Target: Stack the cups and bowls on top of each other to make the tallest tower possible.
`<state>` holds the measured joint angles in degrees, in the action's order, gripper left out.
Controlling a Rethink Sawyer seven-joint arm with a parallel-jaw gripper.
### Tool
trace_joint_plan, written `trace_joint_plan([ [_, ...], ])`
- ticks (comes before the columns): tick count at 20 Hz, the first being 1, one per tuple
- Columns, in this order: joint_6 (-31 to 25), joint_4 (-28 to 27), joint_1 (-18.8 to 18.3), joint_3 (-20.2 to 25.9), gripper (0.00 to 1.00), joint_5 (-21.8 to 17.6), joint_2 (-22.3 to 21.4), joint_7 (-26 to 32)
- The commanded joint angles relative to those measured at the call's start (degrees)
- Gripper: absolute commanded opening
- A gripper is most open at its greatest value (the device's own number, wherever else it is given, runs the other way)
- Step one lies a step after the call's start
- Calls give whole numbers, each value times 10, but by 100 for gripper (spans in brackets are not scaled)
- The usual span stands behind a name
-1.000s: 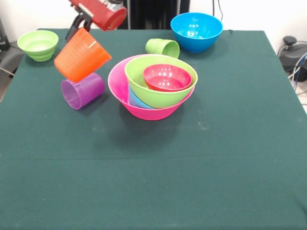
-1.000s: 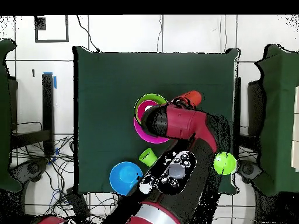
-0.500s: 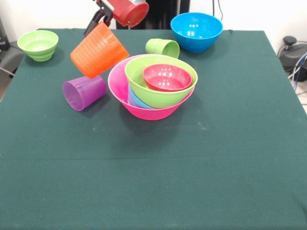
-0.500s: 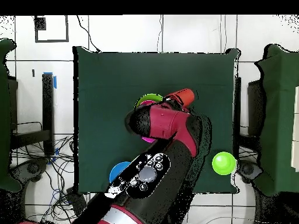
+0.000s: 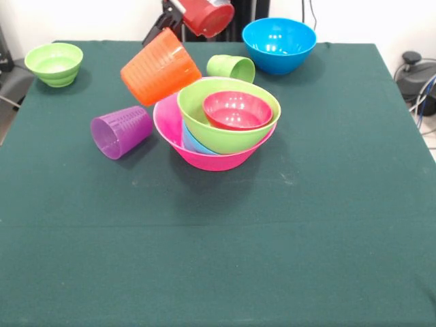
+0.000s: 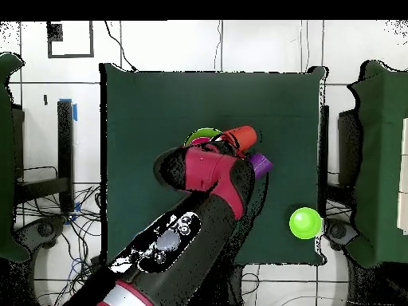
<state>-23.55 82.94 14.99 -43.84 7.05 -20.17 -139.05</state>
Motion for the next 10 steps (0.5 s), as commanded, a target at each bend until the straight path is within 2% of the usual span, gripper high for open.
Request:
trace_joint_plan([
  [1,-81,25,29,15,0,39,32,-150],
  [10,-126,19,61,5,0,82,36,-181],
])
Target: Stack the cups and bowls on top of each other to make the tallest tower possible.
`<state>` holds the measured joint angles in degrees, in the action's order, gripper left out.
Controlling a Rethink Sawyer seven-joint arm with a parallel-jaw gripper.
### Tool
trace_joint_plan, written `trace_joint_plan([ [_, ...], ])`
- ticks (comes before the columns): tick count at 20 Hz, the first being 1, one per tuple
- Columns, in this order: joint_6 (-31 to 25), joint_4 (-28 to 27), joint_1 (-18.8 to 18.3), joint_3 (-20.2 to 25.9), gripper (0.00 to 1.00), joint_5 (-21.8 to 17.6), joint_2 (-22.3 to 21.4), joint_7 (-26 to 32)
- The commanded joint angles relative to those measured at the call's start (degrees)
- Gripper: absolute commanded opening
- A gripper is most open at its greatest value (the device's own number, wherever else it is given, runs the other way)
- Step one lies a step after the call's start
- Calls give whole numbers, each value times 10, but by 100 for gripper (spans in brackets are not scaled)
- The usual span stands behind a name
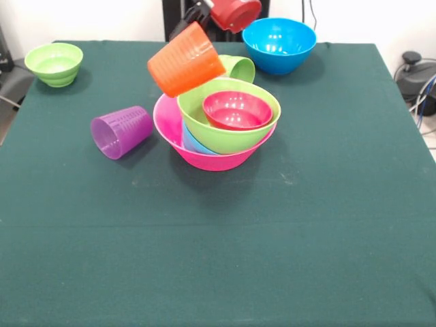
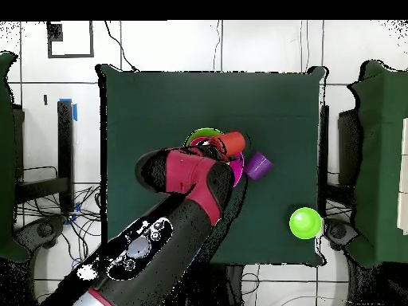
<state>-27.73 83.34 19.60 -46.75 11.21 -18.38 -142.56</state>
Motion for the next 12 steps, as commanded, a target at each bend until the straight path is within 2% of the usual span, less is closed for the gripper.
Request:
trace_joint_plan([
  [1,-89,16,15,35,0,45,16,-149],
  [7,-93,36,2,71,0,96,-11,-169],
  [12,-108,40,-8,81,0,126,-22,-166],
])
